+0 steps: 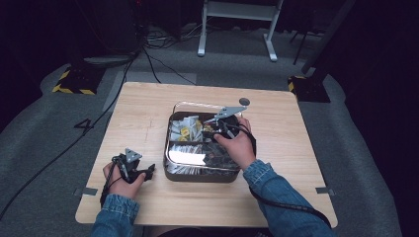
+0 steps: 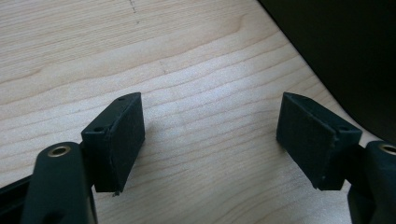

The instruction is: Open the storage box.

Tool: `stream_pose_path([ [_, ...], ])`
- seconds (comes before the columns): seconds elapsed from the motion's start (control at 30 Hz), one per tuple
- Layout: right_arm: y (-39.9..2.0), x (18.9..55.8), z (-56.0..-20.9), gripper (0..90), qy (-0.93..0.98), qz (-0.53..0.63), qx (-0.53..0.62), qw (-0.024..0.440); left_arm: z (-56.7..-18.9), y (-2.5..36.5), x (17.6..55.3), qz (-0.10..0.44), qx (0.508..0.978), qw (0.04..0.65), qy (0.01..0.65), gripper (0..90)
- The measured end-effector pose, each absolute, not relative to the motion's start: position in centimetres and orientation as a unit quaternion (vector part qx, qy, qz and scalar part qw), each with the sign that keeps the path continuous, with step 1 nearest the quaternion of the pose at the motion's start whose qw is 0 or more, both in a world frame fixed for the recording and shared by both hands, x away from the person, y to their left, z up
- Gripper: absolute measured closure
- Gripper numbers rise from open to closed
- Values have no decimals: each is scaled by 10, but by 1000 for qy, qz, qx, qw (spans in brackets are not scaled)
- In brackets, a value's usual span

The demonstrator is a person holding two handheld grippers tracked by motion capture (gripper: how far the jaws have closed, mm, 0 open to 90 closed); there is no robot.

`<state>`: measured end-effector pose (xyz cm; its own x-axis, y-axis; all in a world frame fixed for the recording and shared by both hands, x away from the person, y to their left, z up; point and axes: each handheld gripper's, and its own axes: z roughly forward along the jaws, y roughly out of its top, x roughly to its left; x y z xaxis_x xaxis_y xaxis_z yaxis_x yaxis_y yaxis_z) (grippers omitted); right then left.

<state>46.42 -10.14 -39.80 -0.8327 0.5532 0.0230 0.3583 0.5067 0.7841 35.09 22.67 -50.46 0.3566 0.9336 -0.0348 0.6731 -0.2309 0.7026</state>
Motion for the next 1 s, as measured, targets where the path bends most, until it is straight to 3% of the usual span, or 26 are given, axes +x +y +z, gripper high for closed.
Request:
stream_pose_path([
  [1.0, -245, 456, -367, 590, 840, 409, 318, 162, -504, 226, 360, 200, 763, 320, 525, 213],
])
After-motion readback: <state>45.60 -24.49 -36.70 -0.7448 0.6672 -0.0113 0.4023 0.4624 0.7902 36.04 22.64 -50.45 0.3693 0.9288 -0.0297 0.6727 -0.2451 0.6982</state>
